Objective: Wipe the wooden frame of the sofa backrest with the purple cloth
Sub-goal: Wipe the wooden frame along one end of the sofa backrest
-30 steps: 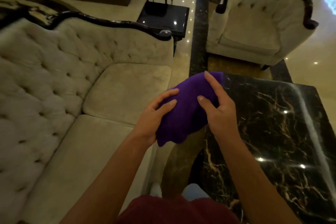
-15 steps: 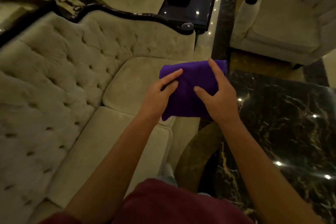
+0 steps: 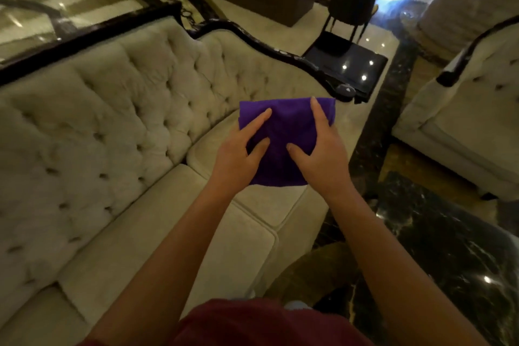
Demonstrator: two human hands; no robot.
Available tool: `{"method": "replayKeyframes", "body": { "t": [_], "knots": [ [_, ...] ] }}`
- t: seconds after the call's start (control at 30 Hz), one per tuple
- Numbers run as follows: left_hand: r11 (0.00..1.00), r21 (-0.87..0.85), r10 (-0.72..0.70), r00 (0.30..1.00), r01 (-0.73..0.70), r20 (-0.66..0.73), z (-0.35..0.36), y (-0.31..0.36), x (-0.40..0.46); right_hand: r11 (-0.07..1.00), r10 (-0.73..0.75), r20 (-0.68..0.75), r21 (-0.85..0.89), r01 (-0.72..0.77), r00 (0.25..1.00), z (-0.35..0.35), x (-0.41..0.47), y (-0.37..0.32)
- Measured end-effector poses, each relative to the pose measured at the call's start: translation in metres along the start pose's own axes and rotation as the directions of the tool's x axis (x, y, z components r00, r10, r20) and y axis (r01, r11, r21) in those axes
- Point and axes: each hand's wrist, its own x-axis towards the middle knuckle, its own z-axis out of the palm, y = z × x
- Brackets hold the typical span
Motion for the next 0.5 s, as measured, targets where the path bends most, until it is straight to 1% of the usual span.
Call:
{"method": "replayKeyframes", "body": {
  "t": [0.1, 0.17, 0.23, 0.4, 0.5],
  "knots": [
    [0.998, 0.039, -0.054, 0.996, 0.057, -0.074, -0.024, -0.012, -0.001, 0.999, -0.053, 0.04, 0.0, 0.053, 0.998, 0.023, 0.018, -0.022],
    [0.99, 0.096, -0.085, 0.983, 0.102, -0.164, -0.042, -0.02, -0.004, 0.995, -0.095, 0.115, 0.028, 0.092, 0.989, 0.042, 0.028, -0.036],
    [0.976, 0.145, -0.128, 0.968, 0.161, -0.215, -0.058, -0.025, -0.008, 0.989, -0.141, 0.187, 0.064, 0.131, 0.972, 0.057, 0.038, -0.047],
    [0.939, 0.205, -0.215, 0.937, 0.277, -0.277, -0.084, -0.029, -0.02, 0.964, -0.259, 0.26, 0.131, 0.232, 0.93, 0.088, 0.054, -0.066],
    [0.918, 0.151, -0.316, 0.908, 0.365, -0.277, -0.093, -0.028, -0.032, 0.942, -0.329, 0.327, 0.181, 0.283, 0.886, 0.103, 0.064, -0.075]
  ]
}}
